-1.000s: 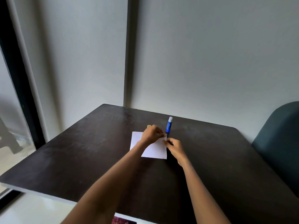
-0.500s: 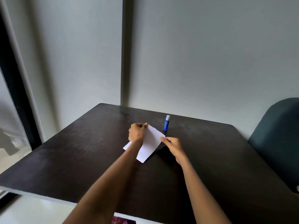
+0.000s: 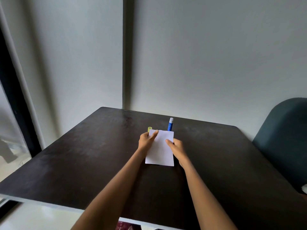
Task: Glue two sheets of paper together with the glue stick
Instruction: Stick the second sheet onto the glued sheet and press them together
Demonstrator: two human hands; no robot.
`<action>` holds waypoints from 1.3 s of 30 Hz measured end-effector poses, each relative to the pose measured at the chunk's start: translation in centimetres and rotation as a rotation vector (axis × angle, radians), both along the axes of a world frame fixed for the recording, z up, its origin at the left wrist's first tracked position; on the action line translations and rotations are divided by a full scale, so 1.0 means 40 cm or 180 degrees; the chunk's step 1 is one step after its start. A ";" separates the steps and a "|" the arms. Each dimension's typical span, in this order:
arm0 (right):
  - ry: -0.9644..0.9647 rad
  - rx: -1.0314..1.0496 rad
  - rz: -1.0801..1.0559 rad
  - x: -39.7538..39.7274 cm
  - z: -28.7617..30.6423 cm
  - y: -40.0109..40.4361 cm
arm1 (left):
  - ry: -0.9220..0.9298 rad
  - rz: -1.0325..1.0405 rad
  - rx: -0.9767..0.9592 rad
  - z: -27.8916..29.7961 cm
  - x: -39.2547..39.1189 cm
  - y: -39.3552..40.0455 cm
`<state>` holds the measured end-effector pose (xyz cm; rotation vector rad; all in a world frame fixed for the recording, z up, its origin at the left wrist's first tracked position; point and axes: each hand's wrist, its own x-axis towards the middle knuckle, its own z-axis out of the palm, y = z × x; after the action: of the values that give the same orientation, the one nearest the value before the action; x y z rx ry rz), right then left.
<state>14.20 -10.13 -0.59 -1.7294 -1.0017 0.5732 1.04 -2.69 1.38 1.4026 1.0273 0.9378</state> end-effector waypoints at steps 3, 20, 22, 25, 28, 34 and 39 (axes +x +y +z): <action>0.0122 -0.0036 -0.0279 -0.005 0.008 0.005 | -0.0078 -0.0439 -0.0185 -0.009 -0.010 0.012; 0.0746 0.0422 -0.0372 -0.008 0.016 0.004 | 0.0076 -0.0792 -0.0343 -0.021 -0.011 0.026; 0.0694 0.0364 -0.0628 -0.008 0.019 0.011 | 0.0082 -0.0762 -0.0339 -0.026 -0.007 0.027; 0.0707 0.0369 -0.0612 -0.012 0.026 0.008 | 0.0043 -0.0587 -0.0324 -0.034 -0.002 0.028; 0.0681 0.0362 -0.0083 -0.014 0.021 -0.005 | 0.0034 -0.0483 -0.0310 -0.036 0.001 0.030; 0.0370 0.0212 -0.0594 -0.014 0.021 0.013 | 0.0126 -0.0349 -0.0229 -0.031 0.003 0.025; 0.0168 0.0133 -0.0665 -0.014 0.019 0.016 | 0.0166 -0.0583 -0.0113 -0.025 -0.007 0.020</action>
<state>13.63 -9.51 0.18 -1.7470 -0.7790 0.4576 0.75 -1.88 0.40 1.4709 0.9319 0.7490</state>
